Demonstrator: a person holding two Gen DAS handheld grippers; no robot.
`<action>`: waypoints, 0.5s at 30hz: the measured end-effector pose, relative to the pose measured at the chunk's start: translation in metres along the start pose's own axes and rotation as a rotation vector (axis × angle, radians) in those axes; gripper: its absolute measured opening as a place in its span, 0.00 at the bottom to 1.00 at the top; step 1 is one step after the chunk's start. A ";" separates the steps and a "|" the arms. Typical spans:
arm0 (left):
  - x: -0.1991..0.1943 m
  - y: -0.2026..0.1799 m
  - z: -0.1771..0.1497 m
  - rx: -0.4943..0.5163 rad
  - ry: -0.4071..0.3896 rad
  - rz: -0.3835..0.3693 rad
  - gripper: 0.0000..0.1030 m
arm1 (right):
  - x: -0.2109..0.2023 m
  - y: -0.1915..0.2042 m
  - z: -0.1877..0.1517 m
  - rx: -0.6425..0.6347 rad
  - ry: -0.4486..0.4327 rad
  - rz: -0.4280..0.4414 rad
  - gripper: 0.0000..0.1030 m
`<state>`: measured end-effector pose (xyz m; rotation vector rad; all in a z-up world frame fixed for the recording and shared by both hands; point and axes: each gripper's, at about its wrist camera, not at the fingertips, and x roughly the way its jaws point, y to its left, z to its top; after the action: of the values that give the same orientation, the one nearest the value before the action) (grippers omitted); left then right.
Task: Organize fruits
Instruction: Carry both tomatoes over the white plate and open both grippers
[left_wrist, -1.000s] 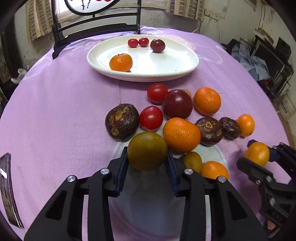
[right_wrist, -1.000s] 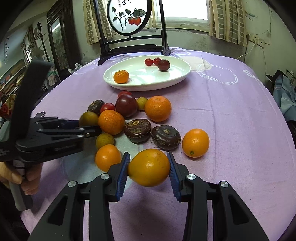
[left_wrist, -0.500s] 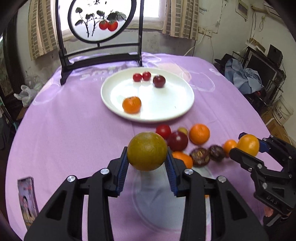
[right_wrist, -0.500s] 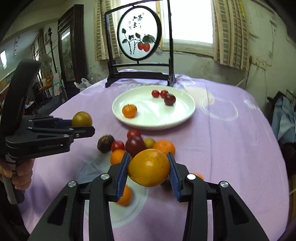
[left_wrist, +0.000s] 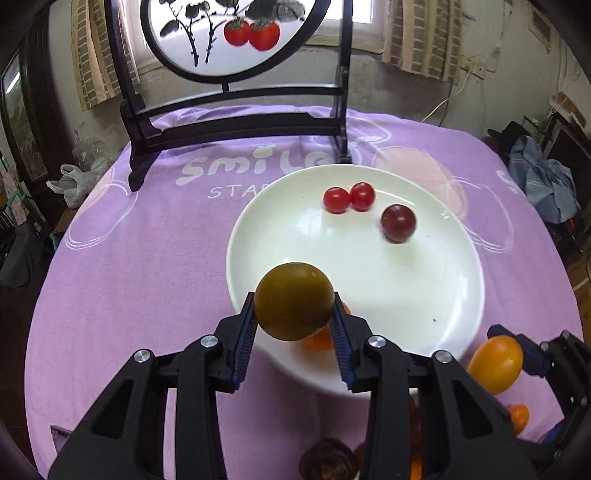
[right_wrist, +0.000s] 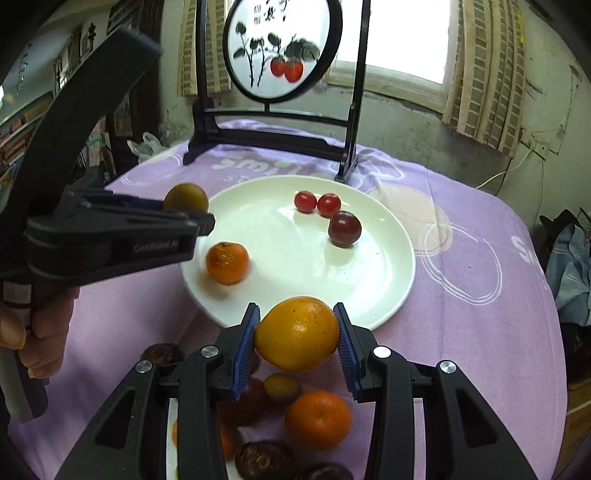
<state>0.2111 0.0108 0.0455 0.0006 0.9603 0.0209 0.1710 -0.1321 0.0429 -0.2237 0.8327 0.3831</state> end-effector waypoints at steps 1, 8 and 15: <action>0.007 0.000 0.003 -0.006 0.011 0.001 0.36 | 0.005 -0.001 0.001 0.005 0.008 -0.001 0.40; 0.038 -0.004 0.010 -0.031 0.035 -0.006 0.55 | 0.030 -0.016 0.000 0.089 0.062 0.000 0.59; -0.010 -0.001 -0.008 -0.035 -0.084 0.010 0.75 | -0.001 -0.026 -0.020 0.120 0.025 0.002 0.63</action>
<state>0.1992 0.0094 0.0488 -0.0262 0.8757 0.0465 0.1673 -0.1626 0.0317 -0.1164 0.8779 0.3310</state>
